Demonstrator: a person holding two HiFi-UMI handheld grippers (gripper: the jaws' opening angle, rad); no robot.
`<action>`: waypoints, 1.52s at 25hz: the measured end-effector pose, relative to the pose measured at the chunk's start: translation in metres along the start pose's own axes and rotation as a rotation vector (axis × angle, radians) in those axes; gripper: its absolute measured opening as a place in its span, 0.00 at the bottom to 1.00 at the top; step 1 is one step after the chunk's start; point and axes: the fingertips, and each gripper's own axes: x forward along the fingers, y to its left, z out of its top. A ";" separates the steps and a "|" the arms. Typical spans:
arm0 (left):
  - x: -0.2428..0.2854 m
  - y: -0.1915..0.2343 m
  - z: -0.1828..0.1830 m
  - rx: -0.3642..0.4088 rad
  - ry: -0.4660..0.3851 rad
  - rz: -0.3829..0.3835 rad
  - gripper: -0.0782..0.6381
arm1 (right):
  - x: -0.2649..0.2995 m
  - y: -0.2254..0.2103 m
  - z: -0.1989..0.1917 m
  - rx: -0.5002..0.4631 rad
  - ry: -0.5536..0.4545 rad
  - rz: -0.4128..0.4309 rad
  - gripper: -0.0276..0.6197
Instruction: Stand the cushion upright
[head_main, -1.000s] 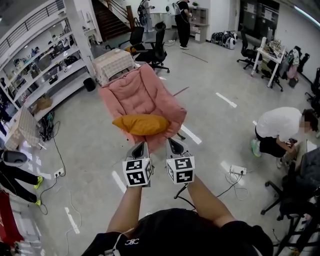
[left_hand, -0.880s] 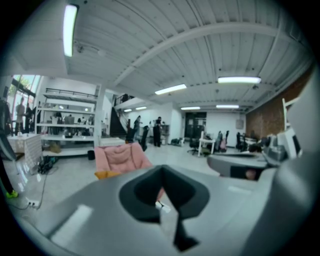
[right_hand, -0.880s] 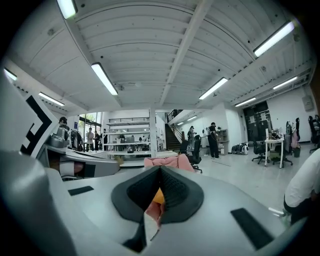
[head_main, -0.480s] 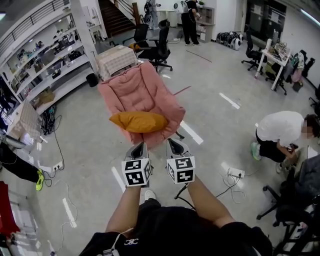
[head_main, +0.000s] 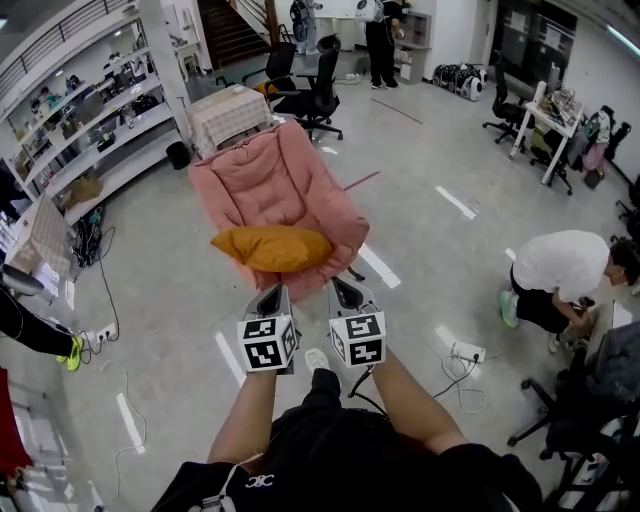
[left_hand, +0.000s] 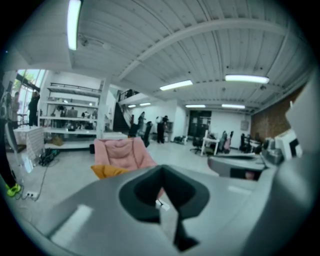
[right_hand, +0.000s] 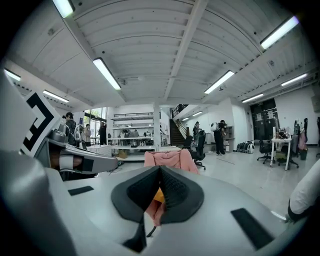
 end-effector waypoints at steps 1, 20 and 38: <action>0.008 0.004 0.001 -0.009 0.001 -0.003 0.11 | 0.007 -0.002 0.001 -0.007 0.001 0.000 0.04; 0.199 0.114 0.071 -0.043 0.017 -0.026 0.11 | 0.227 -0.039 0.041 -0.087 0.058 0.063 0.04; 0.294 0.208 0.074 -0.095 0.078 -0.011 0.11 | 0.368 -0.037 0.027 -0.054 0.160 0.133 0.06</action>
